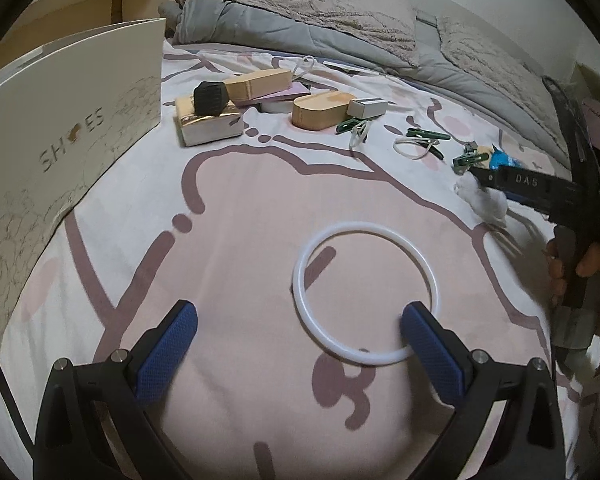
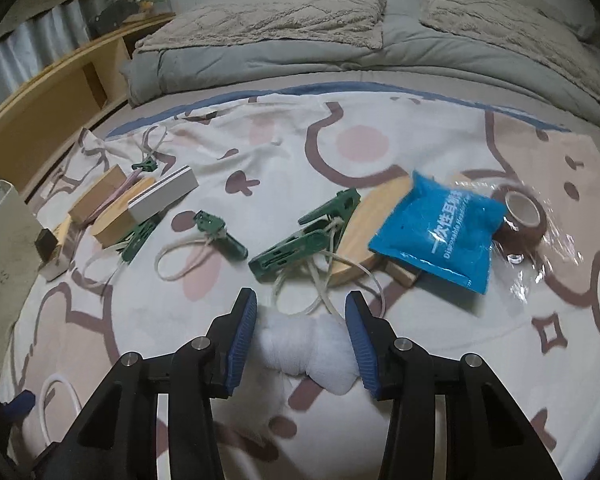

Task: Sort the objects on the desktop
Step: 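Lower the right tool over the white mesh bundle and close on it, then lift the white mesh bundle with the right tool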

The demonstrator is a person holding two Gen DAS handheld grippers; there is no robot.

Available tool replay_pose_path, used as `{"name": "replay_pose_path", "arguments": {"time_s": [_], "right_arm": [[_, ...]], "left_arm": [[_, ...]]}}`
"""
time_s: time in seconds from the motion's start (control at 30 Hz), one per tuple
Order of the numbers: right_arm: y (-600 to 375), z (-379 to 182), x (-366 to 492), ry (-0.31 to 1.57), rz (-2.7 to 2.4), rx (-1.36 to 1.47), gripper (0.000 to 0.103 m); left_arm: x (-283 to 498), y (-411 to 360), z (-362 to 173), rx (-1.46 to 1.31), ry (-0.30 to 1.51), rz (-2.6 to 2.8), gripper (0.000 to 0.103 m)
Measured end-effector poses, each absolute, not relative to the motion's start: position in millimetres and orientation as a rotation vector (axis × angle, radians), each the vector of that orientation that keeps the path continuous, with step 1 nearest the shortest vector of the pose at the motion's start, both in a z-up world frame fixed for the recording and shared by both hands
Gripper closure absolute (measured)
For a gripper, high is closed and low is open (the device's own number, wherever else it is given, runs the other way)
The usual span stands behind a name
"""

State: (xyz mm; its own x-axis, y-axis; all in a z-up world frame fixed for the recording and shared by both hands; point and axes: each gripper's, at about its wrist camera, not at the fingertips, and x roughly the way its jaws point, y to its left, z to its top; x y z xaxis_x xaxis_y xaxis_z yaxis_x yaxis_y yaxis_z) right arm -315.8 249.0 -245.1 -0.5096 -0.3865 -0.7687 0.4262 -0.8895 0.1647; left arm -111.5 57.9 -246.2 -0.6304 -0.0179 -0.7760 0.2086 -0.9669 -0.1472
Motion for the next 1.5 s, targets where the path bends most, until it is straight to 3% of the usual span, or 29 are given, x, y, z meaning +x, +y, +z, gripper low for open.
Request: {"name": "replay_pose_path", "arguments": {"time_s": [0.27, 0.43, 0.6, 0.83, 1.0, 1.17, 1.5], "right_arm": [[254, -244, -296, 0.094, -2.379, 1.176, 0.057], [263, -253, -286, 0.040, -2.286, 1.234, 0.045], [251, -254, -253, 0.232, -2.303, 1.166, 0.045], [262, -254, -251, 0.138, -2.269, 1.166, 0.045], [274, -252, -241, 0.082, -2.278, 1.146, 0.058], [289, -251, -230, -0.008, -2.244, 1.138, 0.059], [301, -248, -193, 0.025, -2.182, 1.138, 0.059]], "left_arm": [[-105, 54, -246, 1.256, 0.390, -2.727, 0.000], [-105, 53, -246, 1.254, 0.377, -2.724, 0.000], [-105, 54, -246, 1.252, 0.374, -2.724, 0.000], [-105, 54, -247, 1.253, 0.370, -2.722, 0.000], [-105, 57, -247, 1.252, 0.359, -2.718, 0.000], [-105, 57, -247, 1.252, 0.360, -2.718, 0.000], [-107, 59, -249, 1.257, 0.334, -2.707, 0.000]]}}
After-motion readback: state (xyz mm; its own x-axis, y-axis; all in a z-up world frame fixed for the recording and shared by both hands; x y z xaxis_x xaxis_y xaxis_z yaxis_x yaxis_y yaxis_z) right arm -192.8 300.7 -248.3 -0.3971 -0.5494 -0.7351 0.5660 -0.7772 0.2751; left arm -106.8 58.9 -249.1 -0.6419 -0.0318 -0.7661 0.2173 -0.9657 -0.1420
